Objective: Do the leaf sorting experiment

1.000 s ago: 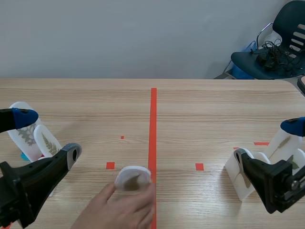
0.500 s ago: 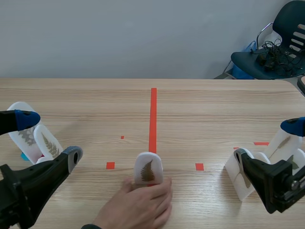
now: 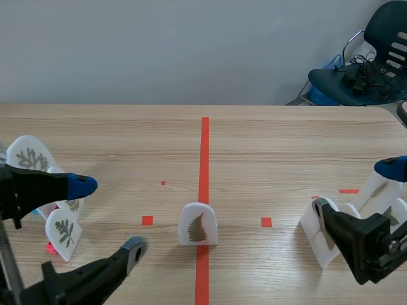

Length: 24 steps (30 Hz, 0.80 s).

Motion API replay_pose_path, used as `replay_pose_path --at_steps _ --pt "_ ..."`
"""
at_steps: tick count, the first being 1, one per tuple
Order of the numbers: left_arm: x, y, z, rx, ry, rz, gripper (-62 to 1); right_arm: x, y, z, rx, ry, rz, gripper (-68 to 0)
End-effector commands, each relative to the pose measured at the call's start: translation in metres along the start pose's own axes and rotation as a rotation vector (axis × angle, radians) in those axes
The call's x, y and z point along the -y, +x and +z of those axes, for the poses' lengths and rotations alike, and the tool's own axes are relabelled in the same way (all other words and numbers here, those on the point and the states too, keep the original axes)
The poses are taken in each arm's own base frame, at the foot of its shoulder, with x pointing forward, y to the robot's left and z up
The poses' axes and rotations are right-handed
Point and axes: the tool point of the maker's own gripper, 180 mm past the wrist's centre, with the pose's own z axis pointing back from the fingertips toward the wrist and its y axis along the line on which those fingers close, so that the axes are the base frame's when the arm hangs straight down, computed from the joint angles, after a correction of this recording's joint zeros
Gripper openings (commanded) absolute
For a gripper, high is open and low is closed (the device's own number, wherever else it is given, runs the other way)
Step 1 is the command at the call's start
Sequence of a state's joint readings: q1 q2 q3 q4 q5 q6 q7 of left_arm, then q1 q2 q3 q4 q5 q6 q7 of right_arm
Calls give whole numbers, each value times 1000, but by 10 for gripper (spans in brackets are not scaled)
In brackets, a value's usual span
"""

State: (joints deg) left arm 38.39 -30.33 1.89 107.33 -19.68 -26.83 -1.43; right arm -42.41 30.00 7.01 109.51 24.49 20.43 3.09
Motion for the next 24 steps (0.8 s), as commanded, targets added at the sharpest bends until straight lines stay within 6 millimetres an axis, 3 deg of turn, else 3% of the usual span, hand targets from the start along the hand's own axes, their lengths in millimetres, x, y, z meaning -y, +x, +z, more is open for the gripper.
replay_pose_path --at_steps 1,7,19,24 --pt "-4 4 -9 31 5 -13 14 0 12 -2 41 0 6 4" --pt "-6 -9 -42 47 -13 -30 14 0 12 -2 40 0 6 4" --pt "1 -60 -116 18 -71 -44 14 0 12 -2 41 0 5 4" --pt "2 -70 -134 4 -71 -6 14 0 12 -2 41 0 5 4"
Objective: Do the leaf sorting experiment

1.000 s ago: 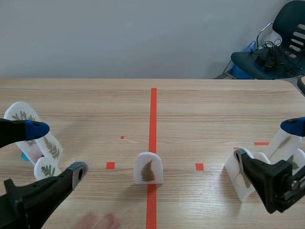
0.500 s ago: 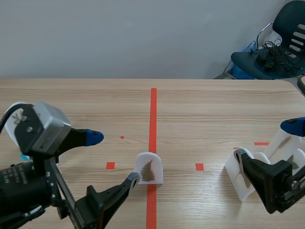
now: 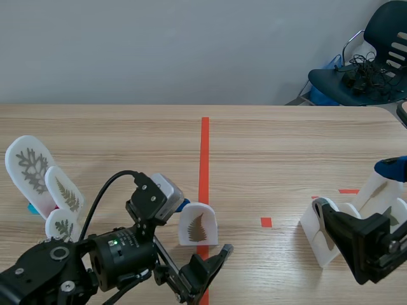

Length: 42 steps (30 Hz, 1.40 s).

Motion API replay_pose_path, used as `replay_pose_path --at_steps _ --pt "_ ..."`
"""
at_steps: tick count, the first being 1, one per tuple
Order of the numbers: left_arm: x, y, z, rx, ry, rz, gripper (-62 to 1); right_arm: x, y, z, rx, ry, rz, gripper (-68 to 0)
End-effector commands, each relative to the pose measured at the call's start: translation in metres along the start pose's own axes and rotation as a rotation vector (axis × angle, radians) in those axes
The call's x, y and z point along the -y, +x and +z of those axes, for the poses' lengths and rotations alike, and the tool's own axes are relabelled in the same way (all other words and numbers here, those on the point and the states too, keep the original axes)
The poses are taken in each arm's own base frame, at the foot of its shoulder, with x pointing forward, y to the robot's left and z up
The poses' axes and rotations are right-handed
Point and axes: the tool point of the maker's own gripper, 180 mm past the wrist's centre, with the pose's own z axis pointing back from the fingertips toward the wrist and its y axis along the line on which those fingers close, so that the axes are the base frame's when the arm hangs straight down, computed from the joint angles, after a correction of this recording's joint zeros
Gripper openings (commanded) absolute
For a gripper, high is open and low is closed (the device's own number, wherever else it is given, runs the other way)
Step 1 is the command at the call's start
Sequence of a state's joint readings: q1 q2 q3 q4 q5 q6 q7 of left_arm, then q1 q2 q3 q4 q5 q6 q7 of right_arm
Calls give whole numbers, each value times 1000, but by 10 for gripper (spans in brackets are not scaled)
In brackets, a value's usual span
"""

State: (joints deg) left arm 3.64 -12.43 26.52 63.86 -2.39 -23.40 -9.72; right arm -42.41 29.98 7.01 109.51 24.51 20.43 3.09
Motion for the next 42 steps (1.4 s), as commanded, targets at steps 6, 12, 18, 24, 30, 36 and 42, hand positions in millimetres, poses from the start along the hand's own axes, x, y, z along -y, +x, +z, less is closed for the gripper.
replay_pose_path --at_steps 6,12,18,24,30,36,42 --pt "-1 18 -6 65 7 8 -91 0 12 -2 41 0 6 4" --pt "-1 18 -5 64 6 10 -428 0 12 -2 41 0 6 4" --pt "5 18 -3 42 -15 9 -511 0 12 -2 40 0 6 4" --pt "17 40 27 38 -27 39 -517 0 12 -2 40 0 6 4" --pt "8 70 76 94 80 67 -524 0 11 -2 29 1 6 4" --pt "-19 62 115 58 251 82 -524 0 10 -2 26 1 6 4" --pt "-49 36 138 3 460 135 -524 0 10 -2 26 1 6 4"
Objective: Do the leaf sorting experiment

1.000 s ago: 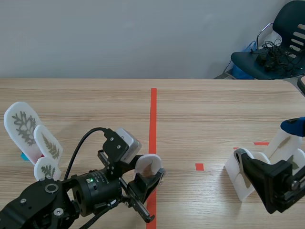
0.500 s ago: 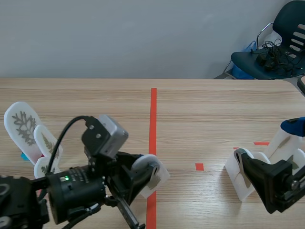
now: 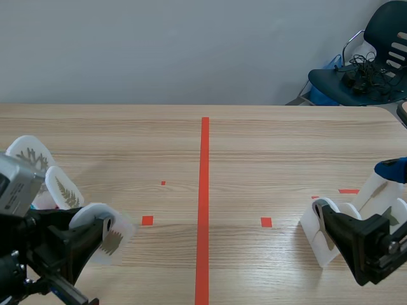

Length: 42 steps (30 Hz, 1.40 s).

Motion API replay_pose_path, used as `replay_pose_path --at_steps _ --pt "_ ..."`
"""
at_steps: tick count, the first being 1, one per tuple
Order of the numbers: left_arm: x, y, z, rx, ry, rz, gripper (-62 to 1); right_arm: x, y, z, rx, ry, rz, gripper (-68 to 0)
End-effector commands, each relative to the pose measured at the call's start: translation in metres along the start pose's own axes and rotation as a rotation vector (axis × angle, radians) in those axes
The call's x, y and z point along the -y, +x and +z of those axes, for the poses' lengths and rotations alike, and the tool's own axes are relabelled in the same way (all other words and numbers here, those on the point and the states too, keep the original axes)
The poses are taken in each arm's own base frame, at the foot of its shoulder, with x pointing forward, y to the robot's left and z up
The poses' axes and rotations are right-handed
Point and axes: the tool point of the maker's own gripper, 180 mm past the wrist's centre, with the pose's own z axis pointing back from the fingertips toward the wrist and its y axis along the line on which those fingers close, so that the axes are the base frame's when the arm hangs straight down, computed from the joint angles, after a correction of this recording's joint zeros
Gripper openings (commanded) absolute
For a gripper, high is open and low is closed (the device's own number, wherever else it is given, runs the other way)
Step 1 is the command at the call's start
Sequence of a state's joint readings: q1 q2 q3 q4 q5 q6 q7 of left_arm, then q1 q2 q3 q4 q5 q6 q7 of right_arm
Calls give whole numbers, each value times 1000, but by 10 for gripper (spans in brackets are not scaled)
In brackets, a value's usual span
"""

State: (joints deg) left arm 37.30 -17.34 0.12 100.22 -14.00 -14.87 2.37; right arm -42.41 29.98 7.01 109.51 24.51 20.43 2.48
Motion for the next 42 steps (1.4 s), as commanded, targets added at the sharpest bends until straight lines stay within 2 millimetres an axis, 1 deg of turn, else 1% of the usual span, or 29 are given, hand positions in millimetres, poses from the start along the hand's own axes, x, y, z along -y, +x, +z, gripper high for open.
replay_pose_path --at_steps 1,3,5,9,11,14,17,19,22,23,24,27,30,33,35,36,38,40,41,42 --pt "-12 1 -4 27 70 33 -524 0 12 -2 37 1 6 4" --pt "-21 -9 -5 12 122 51 -524 0 12 -2 37 1 6 4" --pt "-26 -17 -7 13 136 62 -524 0 12 -2 38 1 5 4" --pt "-42 -33 -15 0 192 82 -524 0 12 -2 38 1 3 4" --pt "-51 -38 -20 -5 222 88 -524 0 12 -2 38 1 3 4" --pt "-60 -40 -26 -5 242 81 -524 0 12 -2 38 1 3 4" --pt "-67 -44 -28 -17 269 80 -513 0 12 -2 38 1 3 4" --pt "-70 -44 -27 -15 274 80 -453 0 12 -2 38 1 3 4" --pt "-71 -43 -26 -14 277 79 -325 0 12 -2 38 1 3 4" --pt "-71 -39 -26 -7 278 77 -288 0 12 -2 38 1 3 4" --pt "-70 -35 -25 0 274 73 -265 0 12 -2 38 1 3 4" --pt "-67 -10 -22 42 264 46 -257 0 12 -2 35 1 3 4" --pt "-66 30 -14 112 259 -4 -257 0 12 -2 35 1 3 4" --pt "-58 74 -1 184 244 -64 -254 0 12 -2 35 1 3 4" --pt "-47 97 7 211 216 -106 -214 0 12 -2 36 1 3 4" --pt "-38 106 11 224 190 -126 -179 0 13 -2 38 2 4 4" --pt "-17 114 16 231 96 -152 -89 -1 17 -2 47 4 8 4" --pt "3 111 19 221 -17 -118 -4 -3 24 -2 65 9 17 4" --pt "12 107 20 212 -67 -97 14 -4 29 -2 75 11 23 4" --pt "18 103 21 203 -106 -79 14 -4 33 -1 82 10 30 4"
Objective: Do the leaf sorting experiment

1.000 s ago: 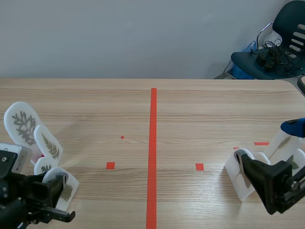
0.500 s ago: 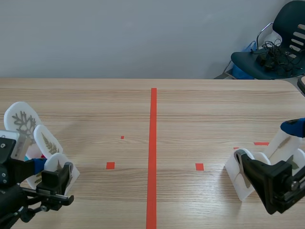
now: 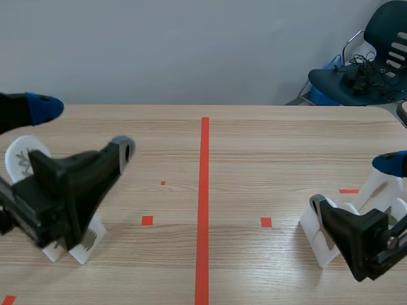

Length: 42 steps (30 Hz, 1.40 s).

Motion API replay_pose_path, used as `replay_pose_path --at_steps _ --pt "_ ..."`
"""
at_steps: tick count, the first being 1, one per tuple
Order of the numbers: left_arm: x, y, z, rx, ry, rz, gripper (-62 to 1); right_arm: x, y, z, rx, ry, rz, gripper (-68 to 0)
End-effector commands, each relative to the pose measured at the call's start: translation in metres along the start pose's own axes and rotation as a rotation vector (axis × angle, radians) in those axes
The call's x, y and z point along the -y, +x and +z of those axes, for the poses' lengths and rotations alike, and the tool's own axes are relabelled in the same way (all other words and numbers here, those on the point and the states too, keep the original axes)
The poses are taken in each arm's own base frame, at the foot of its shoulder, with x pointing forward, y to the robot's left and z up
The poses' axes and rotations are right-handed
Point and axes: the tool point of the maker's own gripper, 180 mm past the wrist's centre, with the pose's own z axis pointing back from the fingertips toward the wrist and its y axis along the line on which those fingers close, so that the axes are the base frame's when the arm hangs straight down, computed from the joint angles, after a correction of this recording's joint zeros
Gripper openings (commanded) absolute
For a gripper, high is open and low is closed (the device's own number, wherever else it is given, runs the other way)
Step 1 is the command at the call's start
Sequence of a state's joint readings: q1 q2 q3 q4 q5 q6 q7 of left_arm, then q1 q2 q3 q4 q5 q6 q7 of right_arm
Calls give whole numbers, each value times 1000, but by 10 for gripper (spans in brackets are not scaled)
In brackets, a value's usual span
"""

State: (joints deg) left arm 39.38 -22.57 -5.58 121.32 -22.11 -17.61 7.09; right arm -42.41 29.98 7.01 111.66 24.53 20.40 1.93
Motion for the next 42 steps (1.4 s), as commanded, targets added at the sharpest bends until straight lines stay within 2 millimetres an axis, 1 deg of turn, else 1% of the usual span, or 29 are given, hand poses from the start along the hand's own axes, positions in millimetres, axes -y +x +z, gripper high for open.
replay_pose_path --at_steps 1,4,7,12,42 --pt "4 -21 2 -41 -27 54 14 1 24 -1 59 -1 25 4" --pt "13 -27 2 -59 -67 70 14 2 30 0 50 -8 45 4" --pt "14 -29 1 -58 -73 75 14 3 36 1 57 -17 56 4" --pt "17 -34 1 -69 -79 88 14 4 38 1 51 -22 48 4" --pt "17 -35 1 -72 -79 89 14 4 38 1 51 -22 48 4"
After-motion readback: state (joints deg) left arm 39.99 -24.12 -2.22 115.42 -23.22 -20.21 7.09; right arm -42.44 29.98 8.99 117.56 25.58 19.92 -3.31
